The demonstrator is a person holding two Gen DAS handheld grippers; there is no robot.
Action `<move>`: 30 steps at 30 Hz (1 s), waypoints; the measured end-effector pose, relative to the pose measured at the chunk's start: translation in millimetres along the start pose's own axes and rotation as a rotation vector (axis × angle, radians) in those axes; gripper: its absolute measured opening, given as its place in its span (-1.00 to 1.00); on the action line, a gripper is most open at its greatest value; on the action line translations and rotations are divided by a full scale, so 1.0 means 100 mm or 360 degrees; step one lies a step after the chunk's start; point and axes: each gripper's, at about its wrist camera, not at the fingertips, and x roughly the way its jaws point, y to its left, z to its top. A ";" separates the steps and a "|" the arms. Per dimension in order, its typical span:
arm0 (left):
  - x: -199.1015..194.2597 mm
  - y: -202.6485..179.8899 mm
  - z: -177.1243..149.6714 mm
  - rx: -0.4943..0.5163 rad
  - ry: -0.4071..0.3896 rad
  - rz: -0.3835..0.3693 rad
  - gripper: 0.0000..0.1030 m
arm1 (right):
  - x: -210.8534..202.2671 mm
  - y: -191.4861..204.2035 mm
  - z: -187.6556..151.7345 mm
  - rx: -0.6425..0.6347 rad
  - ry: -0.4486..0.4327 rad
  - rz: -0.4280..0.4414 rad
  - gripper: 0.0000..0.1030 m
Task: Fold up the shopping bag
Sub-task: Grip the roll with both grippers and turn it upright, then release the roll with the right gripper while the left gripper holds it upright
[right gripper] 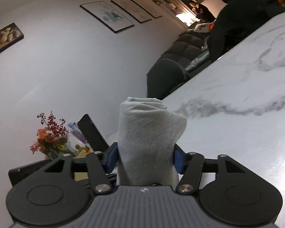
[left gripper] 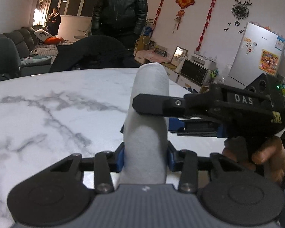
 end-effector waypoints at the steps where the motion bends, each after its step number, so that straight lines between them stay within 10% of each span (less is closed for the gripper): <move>1: -0.02 0.01 0.00 0.0003 0.0008 0.0006 -0.25 | 0.02 0.02 -0.01 -0.0016 0.0005 -0.0001 0.05; 18: -0.69 -0.12 -0.35 0.0039 -0.0165 0.0320 -0.31 | 0.34 0.67 -0.27 -0.0252 0.0223 0.0160 0.23; 30: -2.09 0.23 -0.84 -0.0173 -0.0332 0.0850 -0.31 | 0.85 0.96 -0.52 -0.0381 0.0402 0.0277 0.38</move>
